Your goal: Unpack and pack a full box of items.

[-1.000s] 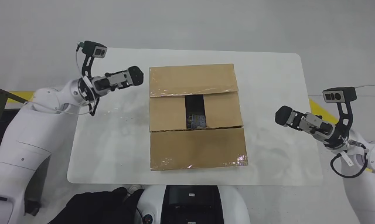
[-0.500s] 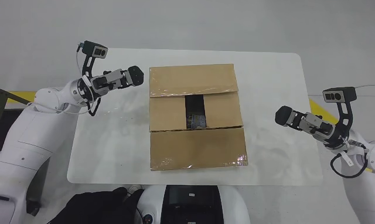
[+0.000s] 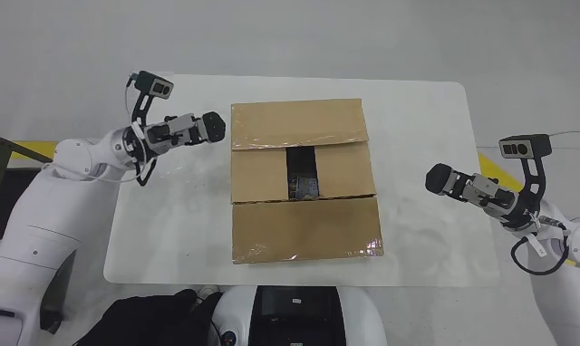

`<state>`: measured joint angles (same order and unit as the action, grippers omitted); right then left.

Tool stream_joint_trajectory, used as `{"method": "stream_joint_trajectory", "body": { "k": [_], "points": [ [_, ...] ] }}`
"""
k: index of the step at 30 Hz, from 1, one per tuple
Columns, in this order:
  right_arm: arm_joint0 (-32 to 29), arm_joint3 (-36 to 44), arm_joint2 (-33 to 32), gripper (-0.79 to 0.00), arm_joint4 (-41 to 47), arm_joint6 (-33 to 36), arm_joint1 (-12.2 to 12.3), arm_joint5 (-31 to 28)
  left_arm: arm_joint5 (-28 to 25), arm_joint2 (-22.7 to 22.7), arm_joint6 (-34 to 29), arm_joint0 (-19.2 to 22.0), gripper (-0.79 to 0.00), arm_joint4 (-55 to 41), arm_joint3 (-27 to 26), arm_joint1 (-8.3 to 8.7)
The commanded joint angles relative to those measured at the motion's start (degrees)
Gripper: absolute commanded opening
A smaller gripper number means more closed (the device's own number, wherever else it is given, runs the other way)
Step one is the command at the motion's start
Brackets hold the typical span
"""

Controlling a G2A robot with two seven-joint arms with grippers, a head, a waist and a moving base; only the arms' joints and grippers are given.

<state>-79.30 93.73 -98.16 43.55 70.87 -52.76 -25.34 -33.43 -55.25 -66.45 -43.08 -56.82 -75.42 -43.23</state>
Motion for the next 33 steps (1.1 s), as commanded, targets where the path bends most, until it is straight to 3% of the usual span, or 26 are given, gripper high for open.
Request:
{"method": "stream_joint_trajectory", "body": {
  "k": [1,14,22,33],
  "points": [
    [0.0,0.0,0.0,0.0,0.0,0.0,0.0,0.0,2.4,0.0,-2.4,-0.8,0.0,-0.6,-0.9,-0.06],
    [0.0,0.0,0.0,0.0,0.0,0.0,0.0,0.0,11.2,0.4,-6.6,-4.0,0.0,0.1,-3.9,-1.23],
    [0.0,0.0,0.0,0.0,0.0,0.0,0.0,0.0,16.5,-1.1,-4.9,-6.1,0.0,2.8,-3.6,-1.28],
    [0.0,0.0,0.0,0.0,0.0,0.0,0.0,0.0,18.6,-2.9,-1.9,-6.1,0.0,3.9,-2.3,-2.18]
  ]
}}
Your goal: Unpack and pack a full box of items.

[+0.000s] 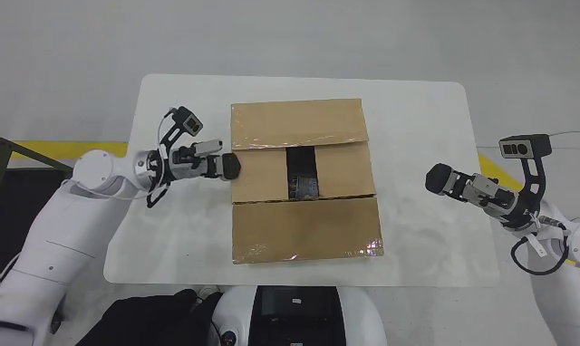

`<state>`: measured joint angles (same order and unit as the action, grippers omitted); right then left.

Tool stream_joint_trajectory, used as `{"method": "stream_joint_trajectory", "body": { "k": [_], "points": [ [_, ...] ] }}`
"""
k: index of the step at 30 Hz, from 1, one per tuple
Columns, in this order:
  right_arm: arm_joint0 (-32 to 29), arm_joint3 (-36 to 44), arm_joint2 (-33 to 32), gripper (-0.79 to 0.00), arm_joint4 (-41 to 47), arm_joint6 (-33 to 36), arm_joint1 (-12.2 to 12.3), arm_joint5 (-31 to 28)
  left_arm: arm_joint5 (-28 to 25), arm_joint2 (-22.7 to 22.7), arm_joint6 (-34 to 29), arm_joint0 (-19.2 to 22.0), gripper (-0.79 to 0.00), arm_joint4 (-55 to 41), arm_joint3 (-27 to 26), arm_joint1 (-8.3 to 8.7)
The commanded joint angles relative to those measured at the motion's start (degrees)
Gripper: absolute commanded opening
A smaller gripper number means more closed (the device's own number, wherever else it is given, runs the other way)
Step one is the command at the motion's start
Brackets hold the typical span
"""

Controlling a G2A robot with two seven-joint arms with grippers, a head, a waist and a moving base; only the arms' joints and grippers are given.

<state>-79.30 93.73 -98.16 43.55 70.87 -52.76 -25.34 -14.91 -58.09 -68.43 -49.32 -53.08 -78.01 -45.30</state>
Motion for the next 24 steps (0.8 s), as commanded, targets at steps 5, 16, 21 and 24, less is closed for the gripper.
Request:
{"method": "stream_joint_trajectory", "body": {
  "k": [5,16,21,24],
  "points": [
    [0.0,0.0,0.0,0.0,0.0,0.0,0.0,0.0,0.6,-0.6,0.2,0.6,0.0,0.6,2.2,-0.61],
    [0.0,0.0,0.0,0.0,0.0,0.0,0.0,0.0,-0.6,0.0,-1.0,2.8,0.0,-2.2,3.9,-2.72],
    [0.0,0.0,0.0,0.0,0.0,0.0,0.0,0.0,-2.6,0.0,-1.6,4.3,0.0,-3.9,4.8,-3.79],
    [0.0,0.0,0.0,0.0,0.0,0.0,0.0,0.0,-4.0,-0.3,-1.6,5.6,0.0,-3.8,5.7,-4.32]
  ]
}}
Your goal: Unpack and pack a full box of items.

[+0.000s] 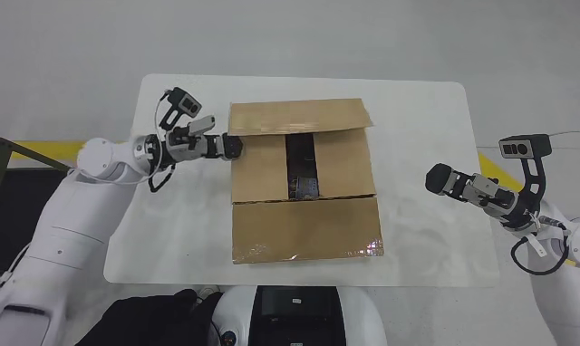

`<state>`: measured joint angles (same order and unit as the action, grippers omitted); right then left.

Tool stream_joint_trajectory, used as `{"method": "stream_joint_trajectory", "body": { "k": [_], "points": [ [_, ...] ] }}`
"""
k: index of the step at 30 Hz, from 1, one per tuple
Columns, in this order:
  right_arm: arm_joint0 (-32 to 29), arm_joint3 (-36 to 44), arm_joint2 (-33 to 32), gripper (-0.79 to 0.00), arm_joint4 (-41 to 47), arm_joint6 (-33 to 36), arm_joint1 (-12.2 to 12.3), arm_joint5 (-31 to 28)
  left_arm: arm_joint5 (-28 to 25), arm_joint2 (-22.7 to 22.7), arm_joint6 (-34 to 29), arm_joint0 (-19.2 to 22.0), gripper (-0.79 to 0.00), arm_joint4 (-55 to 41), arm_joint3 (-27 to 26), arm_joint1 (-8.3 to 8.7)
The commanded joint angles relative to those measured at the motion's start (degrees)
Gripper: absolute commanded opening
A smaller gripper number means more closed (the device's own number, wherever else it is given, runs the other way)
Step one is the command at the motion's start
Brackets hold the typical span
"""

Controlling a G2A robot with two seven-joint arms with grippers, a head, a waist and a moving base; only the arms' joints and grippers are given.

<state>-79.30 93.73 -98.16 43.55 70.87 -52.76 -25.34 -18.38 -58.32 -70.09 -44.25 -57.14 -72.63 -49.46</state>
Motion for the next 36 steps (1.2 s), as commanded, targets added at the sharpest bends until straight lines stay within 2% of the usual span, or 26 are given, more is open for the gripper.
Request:
{"method": "stream_joint_trajectory", "body": {
  "k": [1,14,23,36],
  "points": [
    [0.0,0.0,0.0,0.0,0.0,0.0,0.0,0.0,-0.8,-0.2,0.2,1.0,0.0,0.5,0.7,-0.33],
    [0.0,0.0,0.0,0.0,0.0,0.0,0.0,0.0,-3.2,0.8,1.9,8.5,0.0,2.7,6.7,-3.17],
    [0.0,0.0,0.0,0.0,0.0,0.0,0.0,0.0,-5.7,3.2,3.2,13.2,0.0,2.7,12.3,-5.96],
    [0.0,0.0,0.0,0.0,0.0,0.0,0.0,0.0,-9.5,6.6,7.8,20.3,0.0,11.1,19.8,-9.45]
  ]
}}
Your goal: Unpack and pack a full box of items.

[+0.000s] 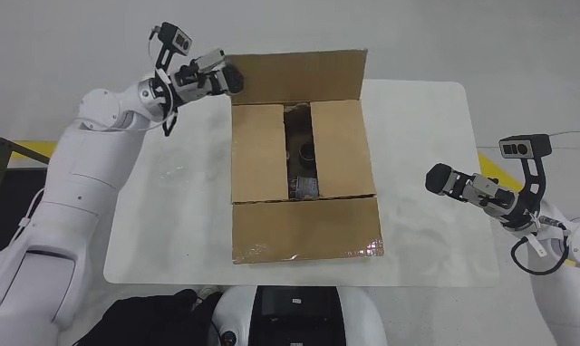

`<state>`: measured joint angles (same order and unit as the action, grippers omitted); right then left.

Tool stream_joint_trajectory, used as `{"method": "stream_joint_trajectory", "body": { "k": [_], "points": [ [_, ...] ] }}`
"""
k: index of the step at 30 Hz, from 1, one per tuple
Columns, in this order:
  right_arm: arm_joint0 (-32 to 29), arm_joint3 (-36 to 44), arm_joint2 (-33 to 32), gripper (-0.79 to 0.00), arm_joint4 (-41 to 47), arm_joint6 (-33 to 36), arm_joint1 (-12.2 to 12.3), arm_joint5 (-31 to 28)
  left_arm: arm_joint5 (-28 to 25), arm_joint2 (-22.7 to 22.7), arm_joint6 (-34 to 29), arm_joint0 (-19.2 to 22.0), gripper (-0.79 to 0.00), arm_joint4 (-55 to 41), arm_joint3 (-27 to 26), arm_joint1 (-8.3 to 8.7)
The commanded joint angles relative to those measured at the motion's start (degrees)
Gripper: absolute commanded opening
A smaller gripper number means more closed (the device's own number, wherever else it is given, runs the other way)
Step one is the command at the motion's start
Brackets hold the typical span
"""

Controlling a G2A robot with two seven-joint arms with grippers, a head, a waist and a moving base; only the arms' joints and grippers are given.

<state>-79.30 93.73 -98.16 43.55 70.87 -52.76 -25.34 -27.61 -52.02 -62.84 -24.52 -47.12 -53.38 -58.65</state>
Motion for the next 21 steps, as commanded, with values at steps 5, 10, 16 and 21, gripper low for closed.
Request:
{"method": "stream_joint_trajectory", "body": {
  "k": [5,10,16,21],
  "points": [
    [0.0,0.0,0.0,0.0,0.0,0.0,0.0,0.0,-1.9,1.7,4.6,2.8,0.0,7.5,3.3,-1.33],
    [0.0,0.0,0.0,0.0,0.0,0.0,0.0,0.0,-1.6,3.2,9.1,4.4,0.0,13.4,5.4,-2.37],
    [0.0,0.0,0.0,0.0,0.0,0.0,0.0,0.0,0.3,4.5,12.4,6.1,0.0,17.9,8.0,-3.56],
    [0.0,0.0,0.0,0.0,0.0,0.0,0.0,0.0,1.8,5.3,14.9,8.3,0.0,23.7,10.3,-4.19]
  ]
}}
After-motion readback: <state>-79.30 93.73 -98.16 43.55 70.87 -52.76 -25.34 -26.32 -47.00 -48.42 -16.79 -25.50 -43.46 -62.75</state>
